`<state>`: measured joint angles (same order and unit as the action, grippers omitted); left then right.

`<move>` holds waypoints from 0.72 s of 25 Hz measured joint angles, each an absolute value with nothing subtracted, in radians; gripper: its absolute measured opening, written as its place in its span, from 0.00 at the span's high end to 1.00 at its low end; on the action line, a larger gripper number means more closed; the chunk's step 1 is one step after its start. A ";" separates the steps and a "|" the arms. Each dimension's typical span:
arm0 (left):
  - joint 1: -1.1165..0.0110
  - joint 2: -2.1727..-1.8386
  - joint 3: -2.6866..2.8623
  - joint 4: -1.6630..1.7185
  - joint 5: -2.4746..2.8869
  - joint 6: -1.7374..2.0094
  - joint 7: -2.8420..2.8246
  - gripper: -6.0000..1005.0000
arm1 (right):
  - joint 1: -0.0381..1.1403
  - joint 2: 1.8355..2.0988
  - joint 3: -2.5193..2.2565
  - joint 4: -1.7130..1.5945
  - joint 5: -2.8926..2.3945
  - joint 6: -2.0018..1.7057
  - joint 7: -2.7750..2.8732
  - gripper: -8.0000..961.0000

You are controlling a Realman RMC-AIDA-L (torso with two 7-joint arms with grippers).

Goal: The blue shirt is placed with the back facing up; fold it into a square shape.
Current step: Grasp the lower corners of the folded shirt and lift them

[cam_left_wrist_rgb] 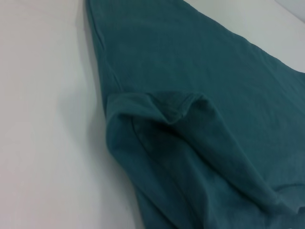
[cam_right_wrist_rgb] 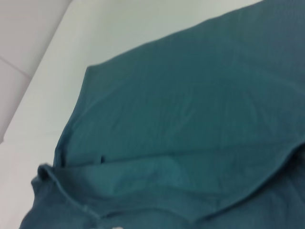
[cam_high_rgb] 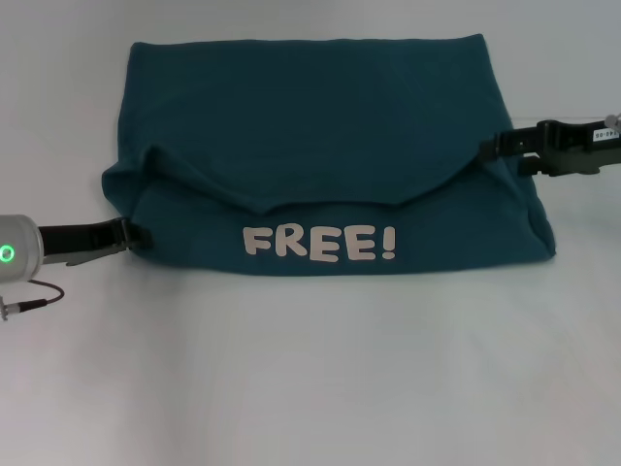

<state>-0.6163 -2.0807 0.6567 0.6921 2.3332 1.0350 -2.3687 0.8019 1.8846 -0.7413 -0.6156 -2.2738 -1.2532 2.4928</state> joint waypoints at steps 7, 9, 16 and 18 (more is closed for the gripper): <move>-0.623 -2.078 0.657 0.698 2.333 1.046 -2.368 0.95 | 0.787 1.859 -0.747 -0.621 -2.326 -1.332 2.488 0.11; -0.625 -2.077 0.657 0.699 2.333 1.047 -2.368 0.95 | 0.777 1.853 -0.747 -0.626 -2.356 -1.345 2.483 0.11; -0.630 -2.077 0.656 0.703 2.333 1.047 -2.368 0.95 | 0.728 1.859 -0.739 -0.669 -2.379 -1.355 2.467 0.11; -0.632 -2.077 0.657 0.704 2.333 1.047 -2.369 0.95 | 0.721 1.863 -0.731 -0.674 -2.378 -1.355 2.456 0.11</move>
<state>-0.6317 -2.0768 0.6565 0.7043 2.3332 1.0469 -2.3688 0.7210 1.8630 -0.7308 -0.6736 -2.3781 -1.3554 2.4558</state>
